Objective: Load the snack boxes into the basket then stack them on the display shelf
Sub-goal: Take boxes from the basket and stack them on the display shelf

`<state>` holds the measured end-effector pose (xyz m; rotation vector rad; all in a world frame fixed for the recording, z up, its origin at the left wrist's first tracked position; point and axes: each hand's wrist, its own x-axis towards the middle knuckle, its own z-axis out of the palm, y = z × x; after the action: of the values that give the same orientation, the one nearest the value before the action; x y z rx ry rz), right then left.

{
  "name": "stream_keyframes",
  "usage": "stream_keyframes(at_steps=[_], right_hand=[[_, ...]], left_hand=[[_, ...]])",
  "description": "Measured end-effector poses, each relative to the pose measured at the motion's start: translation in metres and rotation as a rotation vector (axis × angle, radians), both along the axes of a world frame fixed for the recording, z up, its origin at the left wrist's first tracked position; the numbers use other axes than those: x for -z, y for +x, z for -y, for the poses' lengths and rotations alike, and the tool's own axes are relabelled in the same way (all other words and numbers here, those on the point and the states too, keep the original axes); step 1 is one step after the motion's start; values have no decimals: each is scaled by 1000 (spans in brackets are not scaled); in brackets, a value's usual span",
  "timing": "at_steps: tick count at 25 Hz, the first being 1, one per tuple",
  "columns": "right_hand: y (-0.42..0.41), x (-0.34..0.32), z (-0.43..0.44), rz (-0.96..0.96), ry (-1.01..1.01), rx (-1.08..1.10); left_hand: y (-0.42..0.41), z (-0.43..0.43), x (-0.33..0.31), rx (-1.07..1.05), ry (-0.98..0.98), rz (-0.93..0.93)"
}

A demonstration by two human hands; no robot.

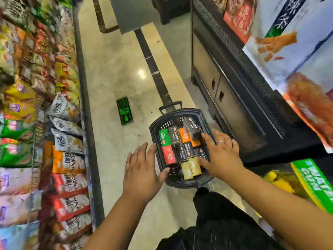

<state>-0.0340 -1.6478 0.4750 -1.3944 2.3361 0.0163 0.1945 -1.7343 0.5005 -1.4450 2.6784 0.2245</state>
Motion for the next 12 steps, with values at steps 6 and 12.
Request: stream_keyframes(at_steps=[6, 12], right_hand=[[-52, 69, 88, 89, 129, -20], [-68, 179, 144, 144, 179, 12]], left_hand=[[-65, 76, 69, -31, 114, -13], [-97, 136, 189, -16, 269, -8]])
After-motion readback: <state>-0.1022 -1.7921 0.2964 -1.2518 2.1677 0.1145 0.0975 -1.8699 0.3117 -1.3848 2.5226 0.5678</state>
